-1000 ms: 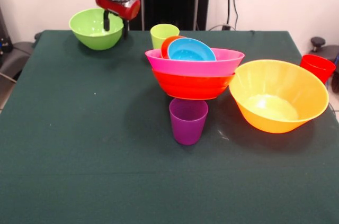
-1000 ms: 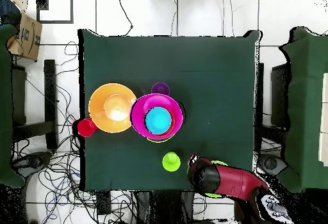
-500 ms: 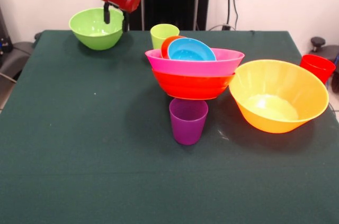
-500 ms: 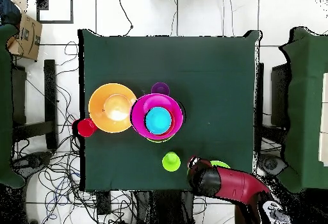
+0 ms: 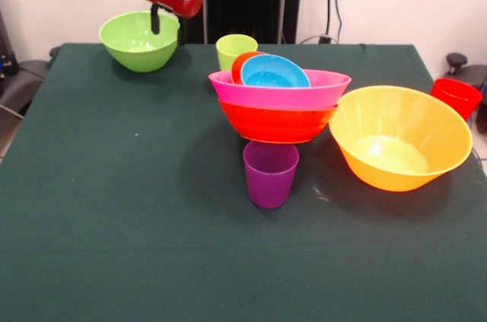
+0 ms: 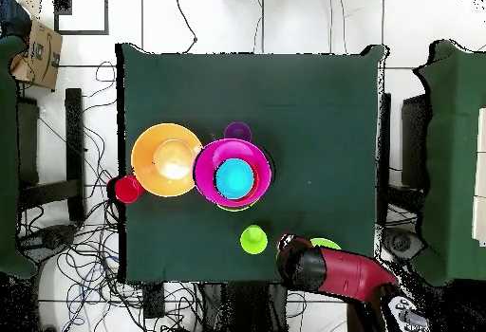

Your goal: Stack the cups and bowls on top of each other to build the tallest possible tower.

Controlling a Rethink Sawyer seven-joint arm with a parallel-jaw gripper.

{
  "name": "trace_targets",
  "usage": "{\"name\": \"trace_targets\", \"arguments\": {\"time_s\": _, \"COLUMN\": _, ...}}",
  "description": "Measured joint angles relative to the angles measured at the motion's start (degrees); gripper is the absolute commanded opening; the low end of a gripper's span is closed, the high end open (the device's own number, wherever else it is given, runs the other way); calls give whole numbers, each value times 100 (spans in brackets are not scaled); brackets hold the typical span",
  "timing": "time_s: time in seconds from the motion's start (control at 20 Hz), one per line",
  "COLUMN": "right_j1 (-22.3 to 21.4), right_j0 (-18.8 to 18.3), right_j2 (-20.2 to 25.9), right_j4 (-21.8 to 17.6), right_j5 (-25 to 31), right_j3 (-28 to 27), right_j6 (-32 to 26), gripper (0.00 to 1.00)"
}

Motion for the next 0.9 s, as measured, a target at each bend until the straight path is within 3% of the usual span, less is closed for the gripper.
{"name": "trace_targets", "arguments": {"time_s": 0.9, "right_j1": 1150, "right_j0": 24, "right_j2": -241, "right_j4": -387, "right_j5": -177, "right_j3": -9, "right_j6": 0, "gripper": 100}}
